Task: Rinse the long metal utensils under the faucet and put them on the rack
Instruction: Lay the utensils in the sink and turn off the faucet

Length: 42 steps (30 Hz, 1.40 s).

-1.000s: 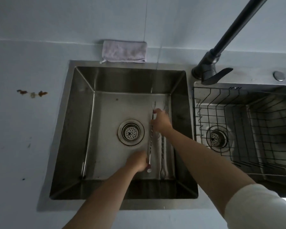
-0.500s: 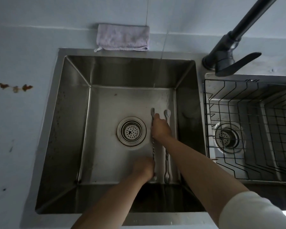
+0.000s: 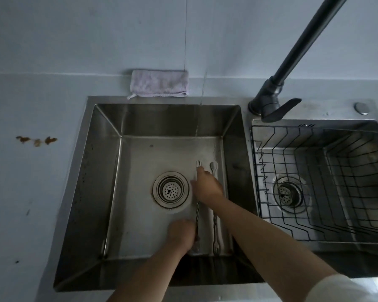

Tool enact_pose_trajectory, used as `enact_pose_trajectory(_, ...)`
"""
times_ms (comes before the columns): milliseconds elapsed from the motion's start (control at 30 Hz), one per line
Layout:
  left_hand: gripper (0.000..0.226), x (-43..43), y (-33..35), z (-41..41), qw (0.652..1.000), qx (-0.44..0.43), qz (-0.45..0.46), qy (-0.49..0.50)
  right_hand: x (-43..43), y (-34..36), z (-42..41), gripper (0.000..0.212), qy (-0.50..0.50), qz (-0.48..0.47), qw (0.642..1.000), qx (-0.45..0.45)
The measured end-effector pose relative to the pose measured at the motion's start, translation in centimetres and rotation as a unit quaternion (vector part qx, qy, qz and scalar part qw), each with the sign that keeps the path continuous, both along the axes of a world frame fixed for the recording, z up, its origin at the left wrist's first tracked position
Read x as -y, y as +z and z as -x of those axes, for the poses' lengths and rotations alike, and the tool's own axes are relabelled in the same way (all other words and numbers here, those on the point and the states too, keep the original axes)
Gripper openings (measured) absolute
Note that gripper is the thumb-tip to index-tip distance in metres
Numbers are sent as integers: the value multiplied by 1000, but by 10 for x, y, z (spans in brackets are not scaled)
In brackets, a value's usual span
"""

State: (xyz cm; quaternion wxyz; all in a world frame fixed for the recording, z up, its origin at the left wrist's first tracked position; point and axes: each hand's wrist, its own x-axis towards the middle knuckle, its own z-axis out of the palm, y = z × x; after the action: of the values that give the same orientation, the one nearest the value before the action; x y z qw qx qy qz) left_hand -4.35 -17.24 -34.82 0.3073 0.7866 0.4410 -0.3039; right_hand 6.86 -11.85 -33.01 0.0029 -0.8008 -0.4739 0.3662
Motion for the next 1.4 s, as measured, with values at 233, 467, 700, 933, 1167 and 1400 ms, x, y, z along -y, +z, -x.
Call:
enact_pose_trajectory(233, 40, -15, 46, 10, 988, 55, -144, -4, 14, 67, -3, 69, 117, -47, 992, 30)
enact_pose_trajectory(467, 59, -56, 135, 4, 956, 133, -263, -4, 17, 151, -20, 76, 136, -147, 974, 108)
enact_pose_trajectory(700, 60, -111, 252, -18, 883, 228, -409, 7, 4, 224, -55, 75, 90, -243, 955, 146)
enact_pose_trajectory(933, 67, -159, 340, -51, 837, 285, -467, 14, -1, 237, -108, 73, 42, -234, 958, 163)
enact_pose_trajectory(1167, 53, -177, 367, -83, 831, 334, -445, 1, -4, 230, -142, 51, -31, -184, 976, 109)
enact_pose_trajectory(1400, 47, -184, 365, -86, 811, 374, -450, 13, -16, 222, -154, 32, -19, -138, 977, 159)
